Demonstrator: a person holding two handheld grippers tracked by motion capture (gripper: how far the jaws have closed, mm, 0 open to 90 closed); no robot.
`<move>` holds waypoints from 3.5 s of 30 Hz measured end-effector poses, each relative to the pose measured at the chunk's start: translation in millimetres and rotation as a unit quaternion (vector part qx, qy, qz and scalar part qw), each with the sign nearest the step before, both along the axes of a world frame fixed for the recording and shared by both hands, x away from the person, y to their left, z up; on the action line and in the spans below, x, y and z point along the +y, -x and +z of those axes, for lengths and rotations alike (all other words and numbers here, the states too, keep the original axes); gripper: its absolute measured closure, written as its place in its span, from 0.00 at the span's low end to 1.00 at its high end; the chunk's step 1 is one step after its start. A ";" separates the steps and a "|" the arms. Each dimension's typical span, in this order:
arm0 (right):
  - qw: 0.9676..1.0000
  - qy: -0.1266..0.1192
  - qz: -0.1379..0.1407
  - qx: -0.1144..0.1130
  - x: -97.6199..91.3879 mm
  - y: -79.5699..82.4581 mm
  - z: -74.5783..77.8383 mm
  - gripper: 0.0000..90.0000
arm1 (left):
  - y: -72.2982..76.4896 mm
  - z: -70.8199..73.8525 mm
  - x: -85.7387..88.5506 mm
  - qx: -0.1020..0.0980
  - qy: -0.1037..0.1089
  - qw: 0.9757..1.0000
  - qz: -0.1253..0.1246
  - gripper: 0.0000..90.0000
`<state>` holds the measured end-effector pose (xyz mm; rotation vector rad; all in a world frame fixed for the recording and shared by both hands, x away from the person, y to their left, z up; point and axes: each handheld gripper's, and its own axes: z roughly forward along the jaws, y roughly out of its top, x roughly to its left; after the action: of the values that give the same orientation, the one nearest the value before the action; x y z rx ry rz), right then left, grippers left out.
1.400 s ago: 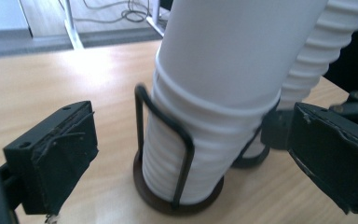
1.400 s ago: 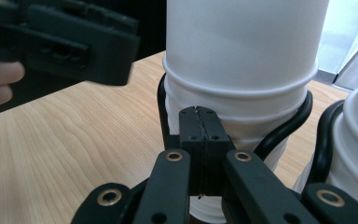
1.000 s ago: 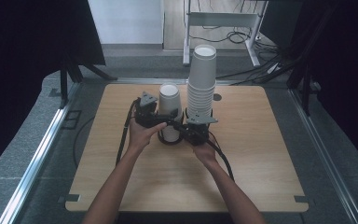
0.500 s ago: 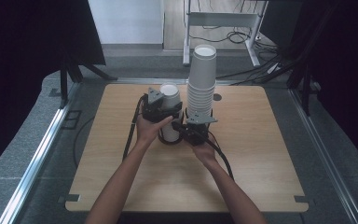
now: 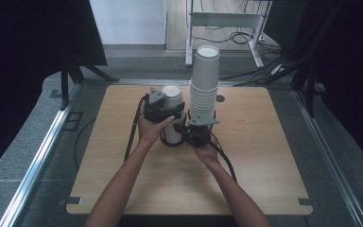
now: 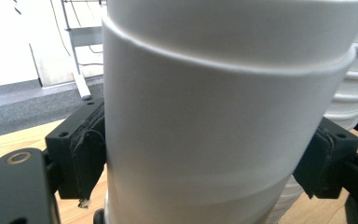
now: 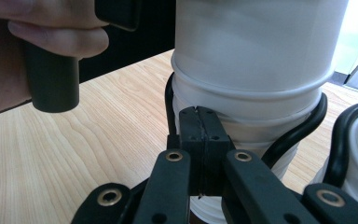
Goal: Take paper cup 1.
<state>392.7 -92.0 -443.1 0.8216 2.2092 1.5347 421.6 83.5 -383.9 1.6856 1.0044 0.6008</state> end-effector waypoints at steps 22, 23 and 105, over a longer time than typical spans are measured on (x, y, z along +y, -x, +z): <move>1.000 0.004 -0.005 0.000 -0.7 0.0 2.5 1.00 | 7.9 37.4 -1.5 -0.048 0.013 0.999 0.003 0.19; 1.000 0.003 -0.005 0.001 -0.8 0.1 2.7 1.00 | 10.1 45.4 -1.6 -0.057 0.015 0.998 0.002 0.19; 0.996 -0.087 -0.019 0.010 -85.7 91.9 -16.6 0.39 | 147.6 -70.6 28.2 0.024 -0.038 0.994 -0.102 0.19</move>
<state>300.7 -177.8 -459.6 0.9282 2.0810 1.7268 274.0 111.7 -454.4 1.8503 0.8388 0.4714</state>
